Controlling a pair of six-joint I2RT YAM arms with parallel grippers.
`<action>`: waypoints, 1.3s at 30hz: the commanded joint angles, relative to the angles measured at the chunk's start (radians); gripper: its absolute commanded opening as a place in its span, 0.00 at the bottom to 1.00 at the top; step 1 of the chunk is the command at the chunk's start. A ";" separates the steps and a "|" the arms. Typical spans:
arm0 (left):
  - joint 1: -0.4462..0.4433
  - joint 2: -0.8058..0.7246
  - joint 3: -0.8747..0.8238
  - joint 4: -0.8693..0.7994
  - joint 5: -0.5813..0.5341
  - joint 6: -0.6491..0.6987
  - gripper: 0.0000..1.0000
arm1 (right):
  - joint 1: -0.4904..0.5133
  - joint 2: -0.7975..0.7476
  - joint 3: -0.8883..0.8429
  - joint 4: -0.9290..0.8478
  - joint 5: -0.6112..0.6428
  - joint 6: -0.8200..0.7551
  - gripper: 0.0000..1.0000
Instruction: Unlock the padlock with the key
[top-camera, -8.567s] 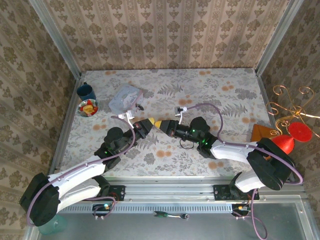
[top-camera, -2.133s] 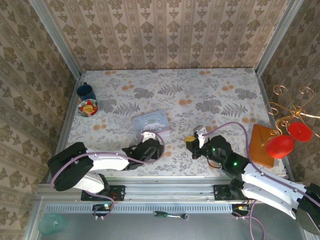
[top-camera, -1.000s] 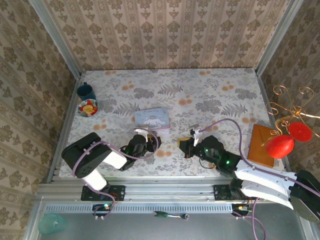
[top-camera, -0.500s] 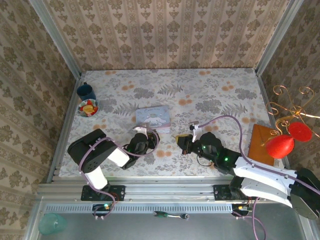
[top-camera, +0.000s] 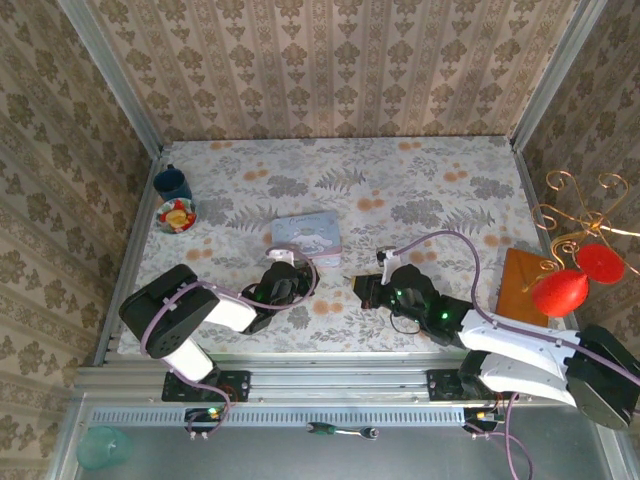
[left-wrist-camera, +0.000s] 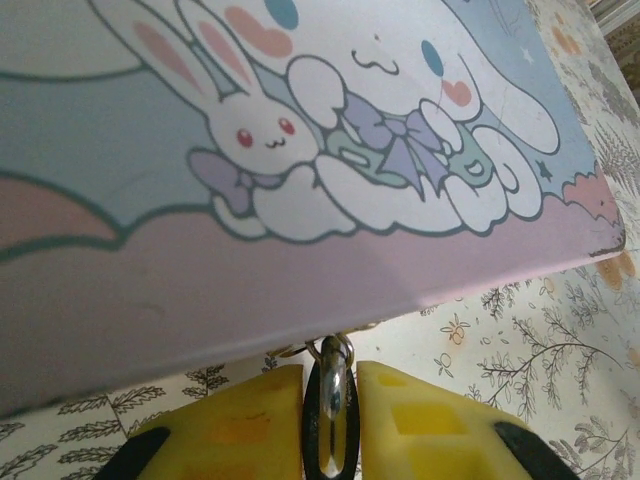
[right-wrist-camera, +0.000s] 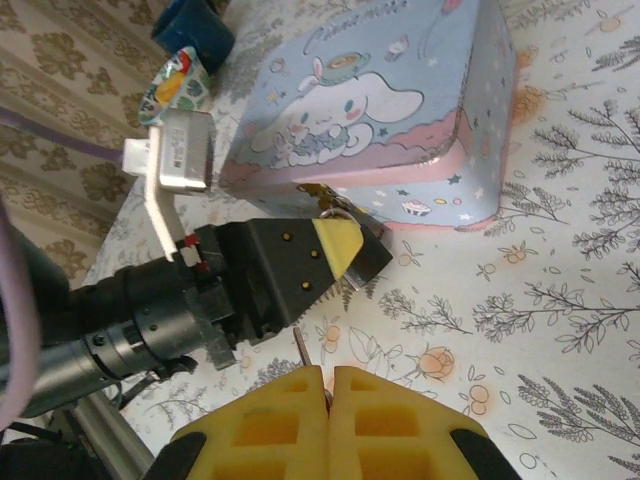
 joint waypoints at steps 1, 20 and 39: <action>-0.005 -0.022 0.027 0.005 0.032 -0.031 0.18 | -0.019 0.017 0.026 -0.014 0.002 0.040 0.00; -0.045 0.069 0.115 -0.205 -0.065 -0.020 0.44 | -0.051 -0.096 -0.043 0.013 0.005 0.039 0.00; -0.021 0.056 0.138 -0.236 -0.035 -0.074 0.18 | -0.071 -0.052 -0.071 0.056 -0.033 0.159 0.00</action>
